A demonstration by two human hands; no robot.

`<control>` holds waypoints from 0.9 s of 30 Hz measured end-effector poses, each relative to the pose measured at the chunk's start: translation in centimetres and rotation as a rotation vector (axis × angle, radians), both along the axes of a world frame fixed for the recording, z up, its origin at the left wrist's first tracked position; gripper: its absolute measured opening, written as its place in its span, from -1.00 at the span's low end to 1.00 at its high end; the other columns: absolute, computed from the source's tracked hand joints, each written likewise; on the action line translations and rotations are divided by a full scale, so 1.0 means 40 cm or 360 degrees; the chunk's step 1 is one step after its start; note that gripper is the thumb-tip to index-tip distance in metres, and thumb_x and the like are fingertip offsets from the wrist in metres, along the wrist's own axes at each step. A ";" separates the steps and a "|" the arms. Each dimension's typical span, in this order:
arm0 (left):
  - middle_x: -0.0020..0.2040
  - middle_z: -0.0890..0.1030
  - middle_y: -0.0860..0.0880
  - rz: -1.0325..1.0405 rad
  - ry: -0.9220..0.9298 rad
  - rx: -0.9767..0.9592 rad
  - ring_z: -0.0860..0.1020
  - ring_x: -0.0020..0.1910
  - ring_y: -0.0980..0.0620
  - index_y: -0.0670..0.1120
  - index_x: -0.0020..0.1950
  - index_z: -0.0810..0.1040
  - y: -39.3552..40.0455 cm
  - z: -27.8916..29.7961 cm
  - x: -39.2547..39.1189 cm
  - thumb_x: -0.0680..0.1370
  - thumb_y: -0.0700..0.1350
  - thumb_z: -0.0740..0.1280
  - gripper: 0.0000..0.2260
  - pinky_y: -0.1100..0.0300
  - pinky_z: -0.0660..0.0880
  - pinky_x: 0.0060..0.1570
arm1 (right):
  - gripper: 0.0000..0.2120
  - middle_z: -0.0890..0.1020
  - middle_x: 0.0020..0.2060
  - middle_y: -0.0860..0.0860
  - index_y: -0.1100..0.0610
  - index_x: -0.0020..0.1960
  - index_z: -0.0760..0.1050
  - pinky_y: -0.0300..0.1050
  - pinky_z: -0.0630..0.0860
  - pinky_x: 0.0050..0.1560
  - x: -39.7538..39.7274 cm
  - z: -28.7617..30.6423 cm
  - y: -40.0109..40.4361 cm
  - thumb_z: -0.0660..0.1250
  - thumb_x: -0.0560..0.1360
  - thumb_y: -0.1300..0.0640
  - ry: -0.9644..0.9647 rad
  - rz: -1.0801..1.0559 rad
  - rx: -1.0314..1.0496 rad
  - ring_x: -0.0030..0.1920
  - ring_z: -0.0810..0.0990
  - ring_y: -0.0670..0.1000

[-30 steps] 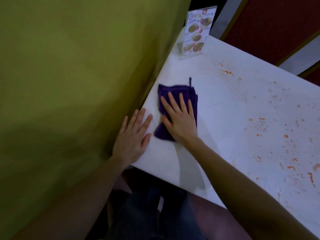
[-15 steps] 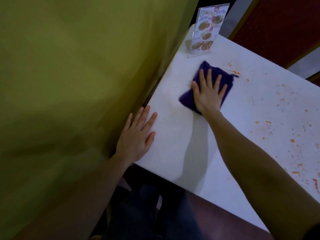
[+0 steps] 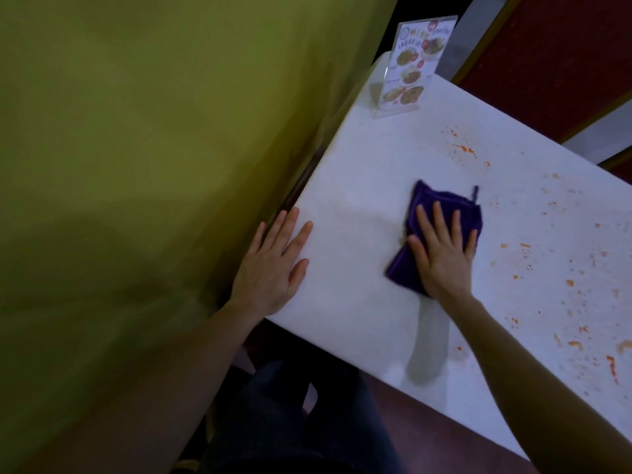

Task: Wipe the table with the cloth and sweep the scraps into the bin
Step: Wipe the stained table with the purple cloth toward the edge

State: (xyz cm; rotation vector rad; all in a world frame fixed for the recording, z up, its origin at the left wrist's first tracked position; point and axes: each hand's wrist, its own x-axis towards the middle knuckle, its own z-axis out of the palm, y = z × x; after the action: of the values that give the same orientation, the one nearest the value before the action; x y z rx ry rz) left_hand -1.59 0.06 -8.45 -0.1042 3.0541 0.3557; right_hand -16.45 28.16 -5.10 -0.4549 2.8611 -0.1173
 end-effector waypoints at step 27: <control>0.65 -0.03 -0.07 -0.0025 -0.0032 0.0022 0.00 0.62 -0.07 0.01 0.64 0.00 -0.004 0.006 0.002 0.66 0.14 -0.06 -0.45 -0.12 0.07 0.55 | -0.43 0.01 0.60 0.09 0.02 0.62 -0.03 0.18 0.07 0.49 0.100 0.062 -0.023 0.02 0.66 -0.04 -0.0065 -0.0367 0.0007 0.56 0.02 0.19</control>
State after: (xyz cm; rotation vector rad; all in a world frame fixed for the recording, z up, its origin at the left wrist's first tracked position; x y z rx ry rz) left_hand -1.50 -0.09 -8.22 -0.0823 3.0306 0.3726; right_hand -12.45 27.24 -2.63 -0.1182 2.8623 -0.1587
